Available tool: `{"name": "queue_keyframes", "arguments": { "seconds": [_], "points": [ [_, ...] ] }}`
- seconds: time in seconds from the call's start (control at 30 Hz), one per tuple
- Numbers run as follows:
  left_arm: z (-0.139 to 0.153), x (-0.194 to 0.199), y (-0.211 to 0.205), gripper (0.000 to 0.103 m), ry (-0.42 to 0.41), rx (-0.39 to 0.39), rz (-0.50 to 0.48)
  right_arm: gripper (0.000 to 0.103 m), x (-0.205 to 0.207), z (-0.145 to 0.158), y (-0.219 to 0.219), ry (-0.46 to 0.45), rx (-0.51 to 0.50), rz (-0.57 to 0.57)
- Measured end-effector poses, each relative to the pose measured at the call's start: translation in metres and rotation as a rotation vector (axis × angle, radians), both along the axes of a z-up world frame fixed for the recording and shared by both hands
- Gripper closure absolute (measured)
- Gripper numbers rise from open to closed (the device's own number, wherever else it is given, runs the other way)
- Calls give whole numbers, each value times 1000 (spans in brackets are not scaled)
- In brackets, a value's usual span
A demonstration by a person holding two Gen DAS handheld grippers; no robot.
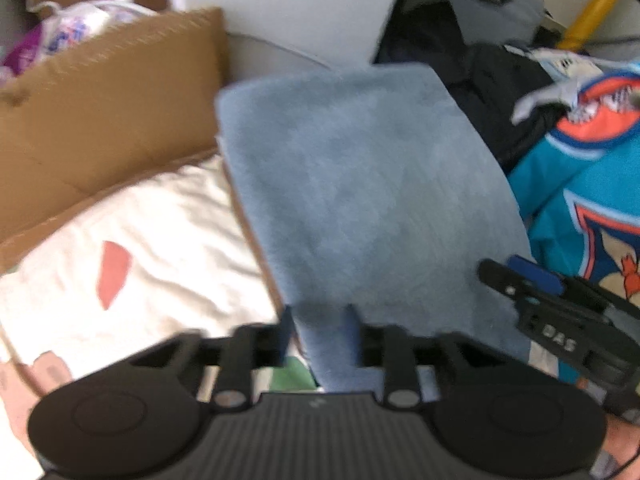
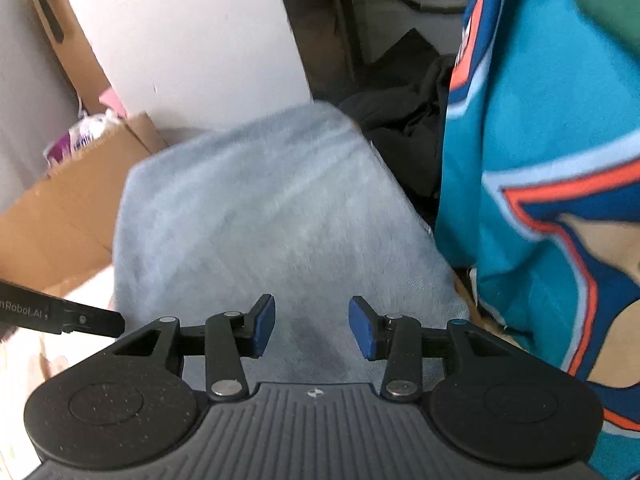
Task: Fold clothes
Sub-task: 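Press the placed jeans flat with both tools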
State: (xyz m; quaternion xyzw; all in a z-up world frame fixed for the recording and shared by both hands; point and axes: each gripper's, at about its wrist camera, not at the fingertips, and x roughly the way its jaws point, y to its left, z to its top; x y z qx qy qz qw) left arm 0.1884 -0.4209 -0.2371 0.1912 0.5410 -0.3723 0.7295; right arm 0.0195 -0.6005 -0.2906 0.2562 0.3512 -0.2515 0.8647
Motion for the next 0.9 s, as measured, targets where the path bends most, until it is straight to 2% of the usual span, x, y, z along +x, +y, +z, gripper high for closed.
{"name": "queue_keyframes", "arguments": {
  "seconds": [0.13, 0.3, 0.43, 0.53, 0.67, 0.9],
  "points": [
    [16, 8, -5, 55, -26, -57, 5, 42, 1, 17, -2, -24, 37, -8],
    [18, 10, -24, 56, -70, -88, -47, 39, -2, 26, -1, -29, 22, -19],
    [1, 10, -48, 57, -92, -117, -92, 36, -8, 24, -1, -38, -24, -29],
    [-21, 15, -59, 64, -100, -98, -112, 36, -22, 12, -4, -59, -12, -92],
    [-37, 24, -65, 60, -138, -105, -127, 36, -31, -5, -1, -46, -22, -119],
    [-41, 33, -82, 55, -123, -26, -141, 36, -30, -7, -3, -61, -27, -104]
  ]
}}
